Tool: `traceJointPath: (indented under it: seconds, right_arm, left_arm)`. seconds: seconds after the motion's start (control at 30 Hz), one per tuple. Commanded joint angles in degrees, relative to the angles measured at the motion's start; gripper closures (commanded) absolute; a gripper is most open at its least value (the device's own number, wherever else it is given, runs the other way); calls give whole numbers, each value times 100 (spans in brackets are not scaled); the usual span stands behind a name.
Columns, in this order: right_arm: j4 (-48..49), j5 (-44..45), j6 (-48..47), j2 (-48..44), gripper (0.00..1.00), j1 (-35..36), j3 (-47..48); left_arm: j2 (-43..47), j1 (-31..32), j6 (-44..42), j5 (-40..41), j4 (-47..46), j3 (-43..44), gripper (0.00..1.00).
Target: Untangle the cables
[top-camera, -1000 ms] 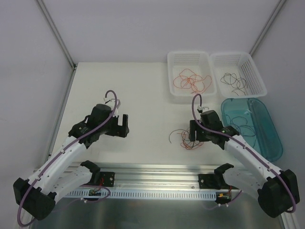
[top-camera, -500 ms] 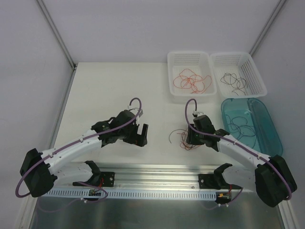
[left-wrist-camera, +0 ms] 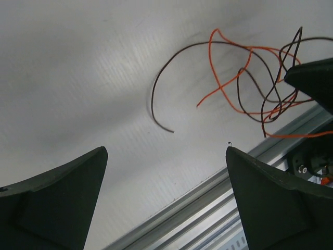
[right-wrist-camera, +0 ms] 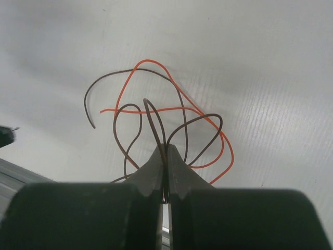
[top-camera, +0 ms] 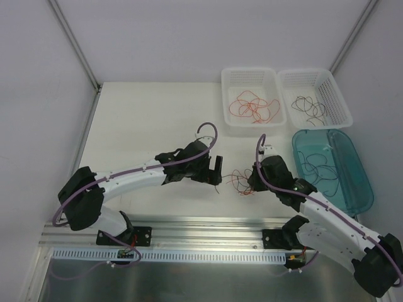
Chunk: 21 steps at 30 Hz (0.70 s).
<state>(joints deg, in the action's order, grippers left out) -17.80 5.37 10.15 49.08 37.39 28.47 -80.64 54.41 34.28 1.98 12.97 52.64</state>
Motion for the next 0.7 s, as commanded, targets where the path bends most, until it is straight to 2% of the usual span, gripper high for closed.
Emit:
traceJointPath:
  seconds: [0.0, 0.17, 0.4, 0.53, 0.63, 0.67]
  right_arm:
    - [-267, -71, -206, -425, 99, 23, 106]
    - [-321, -88, -303, -513, 99, 23, 45]
    - [-101, -141, -224, -733, 99, 41, -175]
    - [-22, -150, -207, -882, 99, 58, -236]
    - [66, -167, -189, -988, 99, 76, -298]
    - [75, -167, -180, -1014, 99, 76, -315]
  left_arm:
    - [-513, 78, 176, -145, -822, 588, 1]
    - [-1347, 96, 210, -443, -1068, 1159, 2]
    - [-2208, 105, 860, -637, -1428, 1573, 7]
    - [-2649, 131, 1089, -742, -1490, 1740, 15]
    - [-2930, 166, 1256, -883, -1630, 1784, 25]
    - [-3044, 184, 1343, -927, -1666, 1785, 32]
